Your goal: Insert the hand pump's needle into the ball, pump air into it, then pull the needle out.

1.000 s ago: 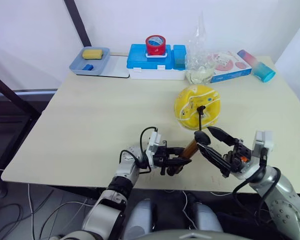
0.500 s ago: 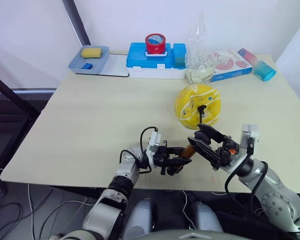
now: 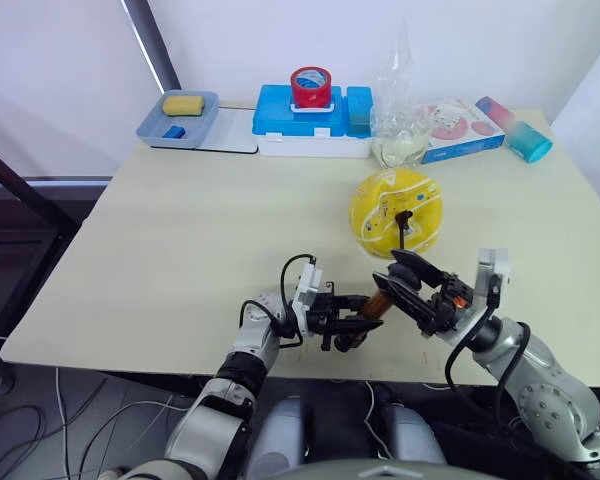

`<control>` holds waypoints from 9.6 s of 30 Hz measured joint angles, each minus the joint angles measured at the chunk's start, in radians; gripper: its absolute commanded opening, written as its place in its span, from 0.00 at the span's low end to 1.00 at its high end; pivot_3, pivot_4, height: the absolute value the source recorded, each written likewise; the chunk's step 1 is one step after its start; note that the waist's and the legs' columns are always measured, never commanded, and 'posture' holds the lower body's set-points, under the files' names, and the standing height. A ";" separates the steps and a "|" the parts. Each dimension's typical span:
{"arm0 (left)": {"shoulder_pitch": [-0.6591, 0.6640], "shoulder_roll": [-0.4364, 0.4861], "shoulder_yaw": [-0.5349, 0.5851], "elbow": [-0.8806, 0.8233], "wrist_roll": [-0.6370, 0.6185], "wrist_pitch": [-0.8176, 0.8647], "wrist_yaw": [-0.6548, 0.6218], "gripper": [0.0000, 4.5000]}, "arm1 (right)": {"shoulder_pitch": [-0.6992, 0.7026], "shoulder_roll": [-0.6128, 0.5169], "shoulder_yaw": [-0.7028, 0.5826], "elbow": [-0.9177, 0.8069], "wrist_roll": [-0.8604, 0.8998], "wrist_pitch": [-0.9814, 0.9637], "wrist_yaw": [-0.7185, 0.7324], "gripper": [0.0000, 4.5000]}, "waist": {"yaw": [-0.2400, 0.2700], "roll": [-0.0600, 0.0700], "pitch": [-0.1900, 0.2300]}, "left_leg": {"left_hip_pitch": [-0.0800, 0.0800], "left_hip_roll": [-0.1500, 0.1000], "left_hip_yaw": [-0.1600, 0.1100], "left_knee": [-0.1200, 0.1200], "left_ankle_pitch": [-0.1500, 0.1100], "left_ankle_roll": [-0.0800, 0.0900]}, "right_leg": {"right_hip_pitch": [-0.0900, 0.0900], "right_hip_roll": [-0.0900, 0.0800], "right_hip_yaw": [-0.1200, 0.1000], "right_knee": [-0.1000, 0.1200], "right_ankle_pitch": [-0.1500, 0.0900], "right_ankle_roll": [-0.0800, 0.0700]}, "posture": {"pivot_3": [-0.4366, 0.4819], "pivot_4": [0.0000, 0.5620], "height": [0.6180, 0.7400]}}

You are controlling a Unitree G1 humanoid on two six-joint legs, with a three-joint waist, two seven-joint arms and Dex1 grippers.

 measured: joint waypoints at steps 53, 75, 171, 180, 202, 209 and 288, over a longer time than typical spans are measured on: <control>-0.126 0.135 -0.248 0.040 0.302 -0.086 0.221 1.00 | -0.042 -0.210 0.036 -0.090 -0.238 -0.107 0.173 0.48 | -0.013 -0.002 0.000 | 0.000 0.000 0.000 0.001 0.000 0.000 | 0.000 0.002 0.002 0.002 0.002 0.004 | 0.48 0.27 0.97; -0.093 0.079 -0.212 0.089 0.403 -0.154 0.333 0.58 | -0.036 -0.198 0.036 -0.090 -0.227 -0.107 0.153 0.48 | -0.014 -0.002 0.000 | 0.000 0.000 0.000 0.002 0.000 0.000 | 0.000 0.002 0.002 0.002 0.002 0.004 | 0.48 0.27 0.97; -0.222 -0.045 -0.194 0.434 0.535 -0.353 0.329 0.25 | -0.029 -0.477 -0.334 -0.216 0.281 0.155 -0.060 0.48 | 0.004 -0.011 -0.013 | 0.001 0.001 -0.003 0.009 -0.001 0.002 | 0.004 -0.002 -0.003 0.004 0.000 0.000 | 0.48 0.27 0.97; -0.217 -0.046 -0.193 0.434 0.535 -0.360 0.329 0.25 | 0.065 -0.340 -0.124 -0.117 -0.032 -0.009 0.033 0.48 | 0.003 -0.012 -0.017 | 0.001 0.001 -0.003 0.009 -0.001 0.002 | 0.004 -0.002 -0.004 0.003 0.000 0.000 | 0.48 0.27 0.97; -0.207 -0.153 -0.213 0.440 0.552 -0.367 0.217 0.25 | 0.278 -0.337 -0.247 -0.126 -0.049 -0.129 0.187 0.48 | 0.006 -0.006 -0.016 | -0.002 0.000 -0.003 0.009 -0.004 0.007 | 0.004 -0.003 -0.005 0.000 0.000 0.000 | 0.48 0.27 0.97; -0.224 -0.194 -0.212 0.464 0.559 -0.365 0.239 0.25 | 0.291 -0.365 -0.332 -0.118 -0.016 -0.110 0.207 0.48 | 0.006 -0.005 -0.014 | -0.002 0.000 -0.003 0.009 -0.004 0.007 | 0.004 -0.003 -0.005 0.000 0.000 0.001 | 0.48 0.27 0.97; -0.294 -0.231 -0.181 0.553 0.659 -0.349 0.557 0.25 | 0.130 -0.538 -0.634 -0.146 0.300 0.108 0.009 0.46 | 0.004 -0.008 -0.010 | -0.003 0.000 -0.003 0.014 -0.004 0.007 | 0.005 -0.004 -0.005 0.000 0.001 0.002 | 0.48 0.27 0.97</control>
